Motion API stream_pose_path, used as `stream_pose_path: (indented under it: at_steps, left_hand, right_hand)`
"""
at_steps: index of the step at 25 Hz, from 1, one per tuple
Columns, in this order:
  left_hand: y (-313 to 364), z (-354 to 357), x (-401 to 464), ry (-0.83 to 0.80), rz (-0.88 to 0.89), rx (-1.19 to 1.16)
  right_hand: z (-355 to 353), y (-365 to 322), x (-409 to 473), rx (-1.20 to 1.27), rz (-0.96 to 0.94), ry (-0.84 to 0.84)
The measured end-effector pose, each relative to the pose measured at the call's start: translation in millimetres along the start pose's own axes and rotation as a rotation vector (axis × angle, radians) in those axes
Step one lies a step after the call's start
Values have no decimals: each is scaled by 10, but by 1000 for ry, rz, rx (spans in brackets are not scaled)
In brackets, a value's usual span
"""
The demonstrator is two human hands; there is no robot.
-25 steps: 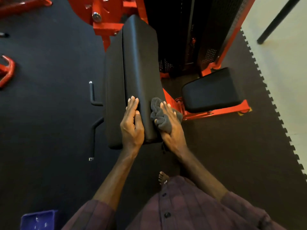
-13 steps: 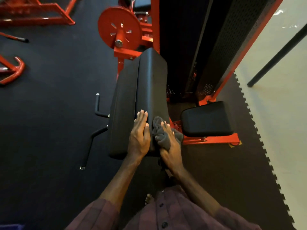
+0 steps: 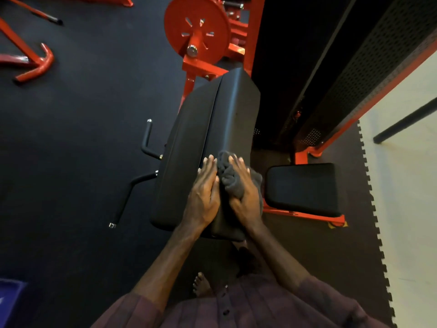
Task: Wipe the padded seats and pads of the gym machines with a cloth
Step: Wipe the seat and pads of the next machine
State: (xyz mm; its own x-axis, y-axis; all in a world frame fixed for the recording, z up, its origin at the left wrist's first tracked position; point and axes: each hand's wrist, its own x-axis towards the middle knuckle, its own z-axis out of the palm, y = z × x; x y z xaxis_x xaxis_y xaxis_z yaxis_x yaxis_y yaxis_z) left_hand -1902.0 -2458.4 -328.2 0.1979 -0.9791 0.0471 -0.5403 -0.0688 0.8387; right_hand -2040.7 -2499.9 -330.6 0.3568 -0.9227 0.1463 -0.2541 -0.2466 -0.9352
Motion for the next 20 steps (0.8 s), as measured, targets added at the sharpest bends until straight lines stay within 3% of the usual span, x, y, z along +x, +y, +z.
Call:
stream_pose_path:
  at_steps: [3, 5, 8, 11, 13, 16, 20]
  left_hand:
    - [-22, 7, 108, 4, 5, 33]
    - [-25, 23, 176, 5, 14, 34]
    - [-24, 34, 207, 29, 12, 20]
    - [-43, 36, 217, 37, 11, 23]
    - [-34, 42, 231, 44, 26, 49]
    - [-9, 52, 276, 15, 22, 60]
    - [20, 64, 434, 26, 2, 52]
  right_hand:
    - [-119, 122, 530, -73, 25, 41]
    - [-172, 184, 411, -7, 71, 73]
    - [-78, 83, 21, -5, -16, -32]
    - [-105, 149, 505, -53, -94, -37]
    - [-205, 314, 869, -64, -22, 32]
    - [-198, 304, 572, -2, 63, 61]
    - [-150, 131, 580, -8, -86, -40]
